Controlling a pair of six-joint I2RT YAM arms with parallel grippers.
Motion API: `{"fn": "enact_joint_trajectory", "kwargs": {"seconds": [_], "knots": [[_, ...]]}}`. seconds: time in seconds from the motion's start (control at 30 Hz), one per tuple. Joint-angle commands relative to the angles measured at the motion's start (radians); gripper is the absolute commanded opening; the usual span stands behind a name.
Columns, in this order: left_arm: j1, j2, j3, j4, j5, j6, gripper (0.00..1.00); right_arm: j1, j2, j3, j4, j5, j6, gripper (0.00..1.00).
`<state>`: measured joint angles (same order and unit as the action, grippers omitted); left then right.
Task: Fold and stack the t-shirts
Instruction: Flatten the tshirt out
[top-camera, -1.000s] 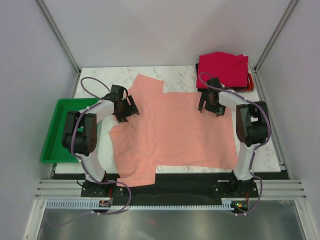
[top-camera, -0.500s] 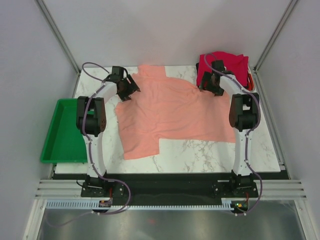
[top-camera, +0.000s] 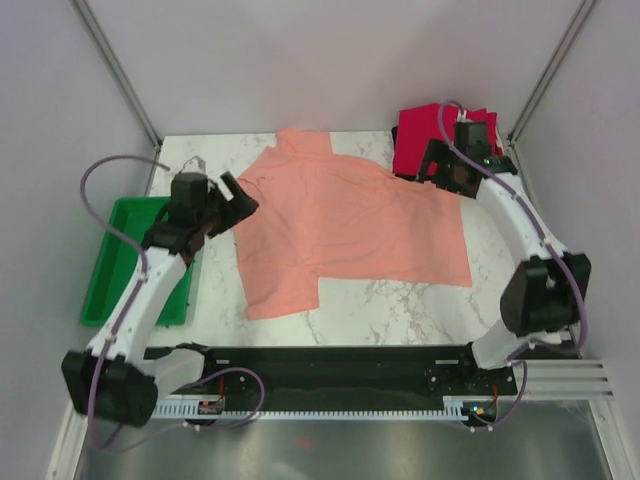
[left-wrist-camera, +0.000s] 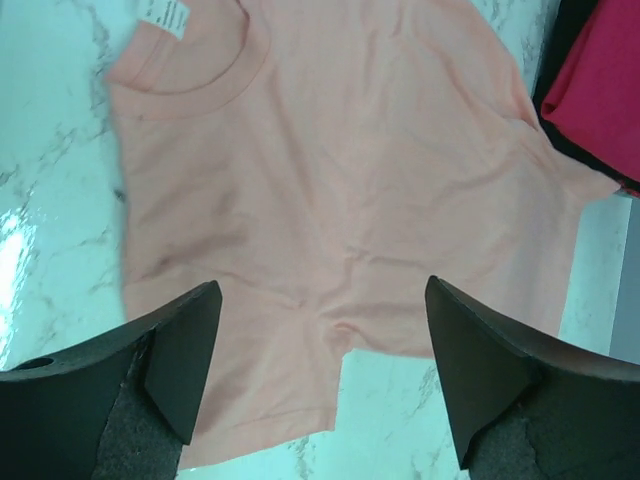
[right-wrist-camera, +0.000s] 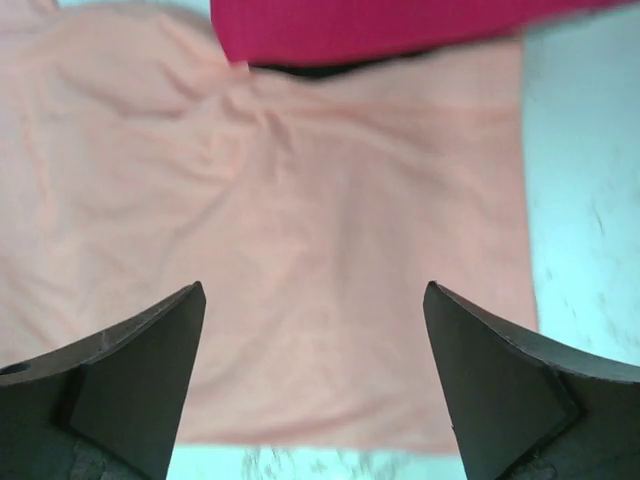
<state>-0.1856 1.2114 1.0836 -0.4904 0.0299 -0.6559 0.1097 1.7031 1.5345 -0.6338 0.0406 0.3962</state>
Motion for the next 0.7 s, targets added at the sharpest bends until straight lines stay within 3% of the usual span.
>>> {"fn": "enact_joint_trajectory", "kwargs": {"seconds": [0.0, 0.13, 0.3, 0.5, 0.67], "knots": [[-0.002, -0.167, -0.257, -0.119, -0.073, 0.006, 0.89, 0.021, -0.203, -0.244, -0.026, -0.002, 0.024, 0.98], [-0.012, -0.307, -0.440, -0.155, -0.125, -0.103, 0.88, 0.024, -0.439, -0.575, -0.012, -0.005, 0.140, 0.98], [-0.063, -0.392, -0.611, -0.146, -0.142, -0.260, 0.81, 0.022, -0.732, -0.824, -0.010, 0.031, 0.266, 0.98], [-0.103, -0.408, -0.705, -0.047, -0.130, -0.313, 0.72, -0.039, -0.786, -0.945, 0.000, 0.041, 0.296, 0.98], [-0.167, -0.337, -0.728, -0.004, -0.160, -0.355, 0.70, -0.103, -0.797, -0.965, 0.023, 0.064, 0.334, 0.98]]}}
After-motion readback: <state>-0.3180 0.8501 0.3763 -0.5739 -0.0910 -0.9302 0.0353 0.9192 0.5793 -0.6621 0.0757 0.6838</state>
